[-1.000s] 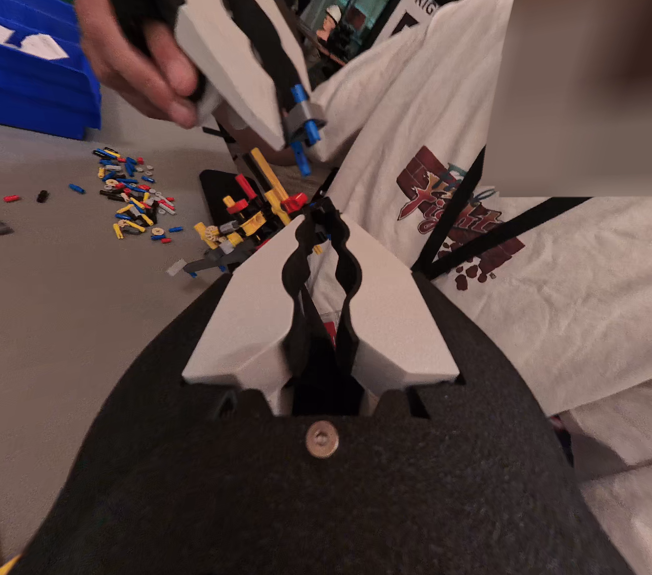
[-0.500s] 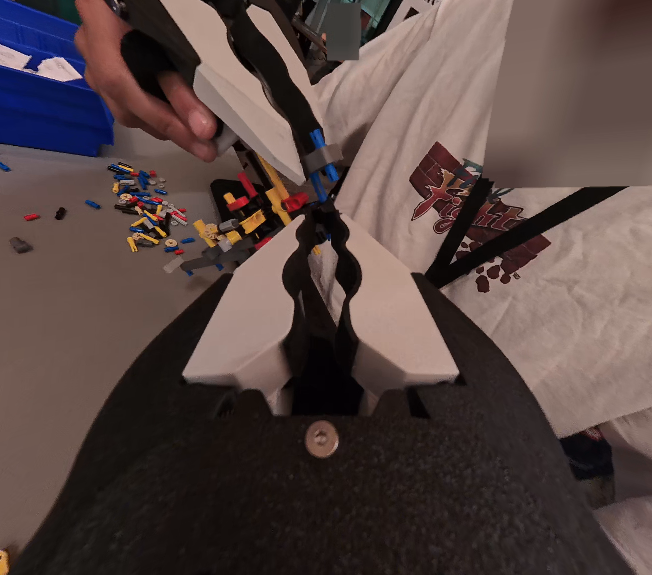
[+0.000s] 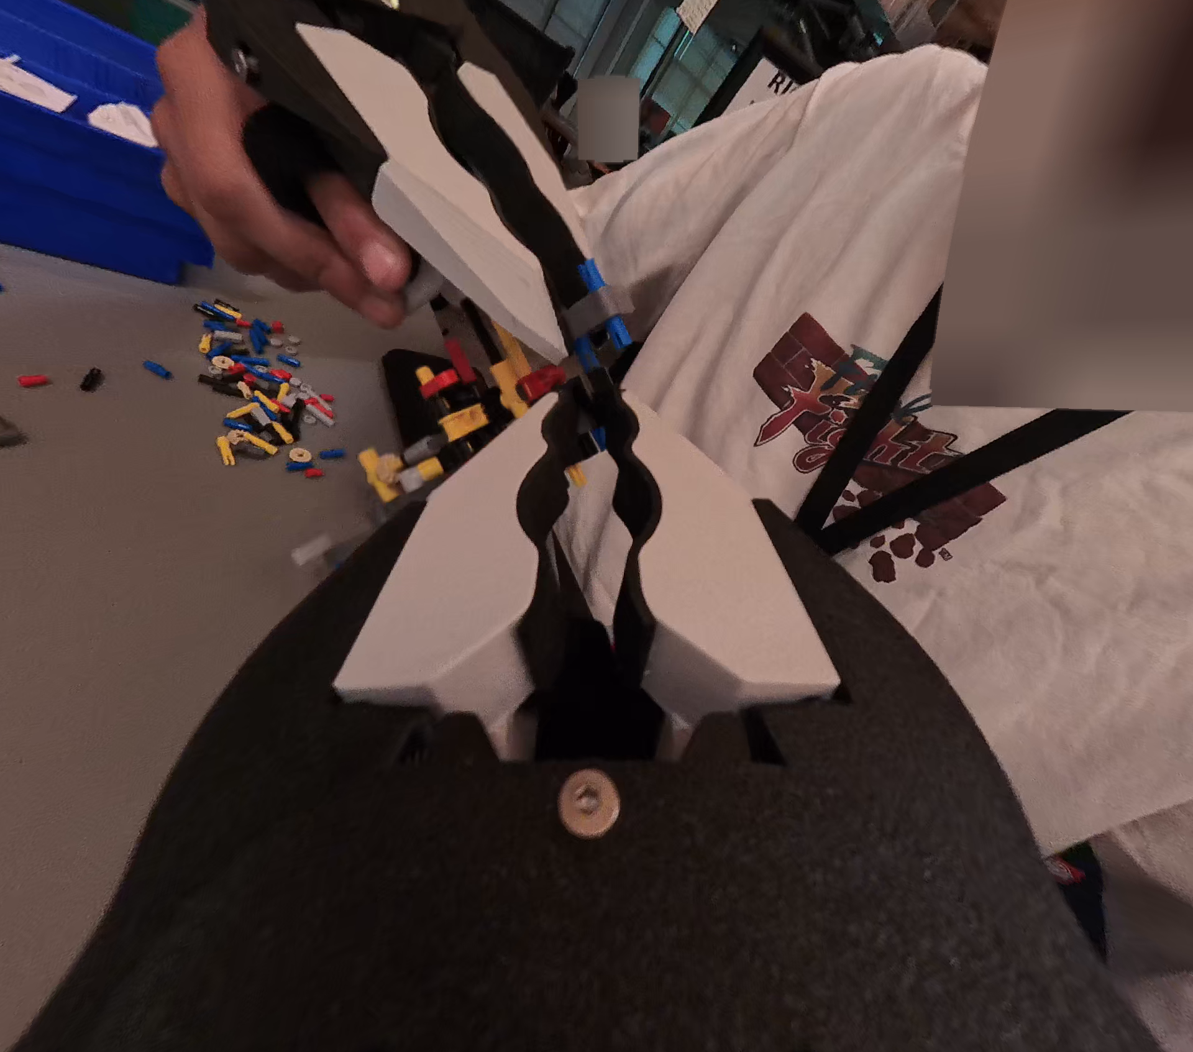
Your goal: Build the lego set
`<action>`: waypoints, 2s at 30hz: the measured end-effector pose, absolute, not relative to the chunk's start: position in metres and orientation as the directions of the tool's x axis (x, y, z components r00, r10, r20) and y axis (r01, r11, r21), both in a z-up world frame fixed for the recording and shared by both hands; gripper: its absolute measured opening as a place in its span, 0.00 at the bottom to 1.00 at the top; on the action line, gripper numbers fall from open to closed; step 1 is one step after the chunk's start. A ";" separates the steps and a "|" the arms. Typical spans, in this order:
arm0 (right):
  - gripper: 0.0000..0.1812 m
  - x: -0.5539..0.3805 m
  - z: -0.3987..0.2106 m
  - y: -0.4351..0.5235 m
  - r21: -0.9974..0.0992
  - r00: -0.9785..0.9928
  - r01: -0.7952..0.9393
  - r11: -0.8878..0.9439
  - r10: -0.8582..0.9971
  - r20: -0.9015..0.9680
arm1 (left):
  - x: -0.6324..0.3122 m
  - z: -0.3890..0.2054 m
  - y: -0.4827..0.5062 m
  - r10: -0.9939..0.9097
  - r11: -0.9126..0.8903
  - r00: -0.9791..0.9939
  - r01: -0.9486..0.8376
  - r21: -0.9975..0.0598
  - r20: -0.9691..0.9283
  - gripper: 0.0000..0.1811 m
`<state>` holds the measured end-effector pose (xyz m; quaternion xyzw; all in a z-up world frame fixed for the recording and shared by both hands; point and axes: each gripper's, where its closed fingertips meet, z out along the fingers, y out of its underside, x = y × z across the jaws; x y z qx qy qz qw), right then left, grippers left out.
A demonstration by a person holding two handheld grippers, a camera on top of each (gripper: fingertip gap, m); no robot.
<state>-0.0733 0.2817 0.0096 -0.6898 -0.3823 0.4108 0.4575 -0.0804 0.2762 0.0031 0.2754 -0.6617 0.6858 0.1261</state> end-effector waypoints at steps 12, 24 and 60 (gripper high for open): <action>0.13 -0.053 -0.002 0.299 -0.967 0.589 0.087 -0.239 0.795 -0.143 | -0.063 -0.008 0.284 -0.226 -0.253 -0.763 -0.554 -0.793 0.605 0.03; 0.19 -0.040 -0.016 0.306 -0.835 0.819 0.508 -0.212 0.421 0.391 | -0.045 -0.024 0.294 -0.282 -0.434 -0.646 -0.573 -0.695 0.709 0.03; 0.12 -0.047 -0.013 0.303 -0.796 0.777 0.572 -0.198 0.441 0.449 | -0.057 -0.012 0.291 -0.166 -0.497 -0.651 -0.594 -0.633 0.741 0.03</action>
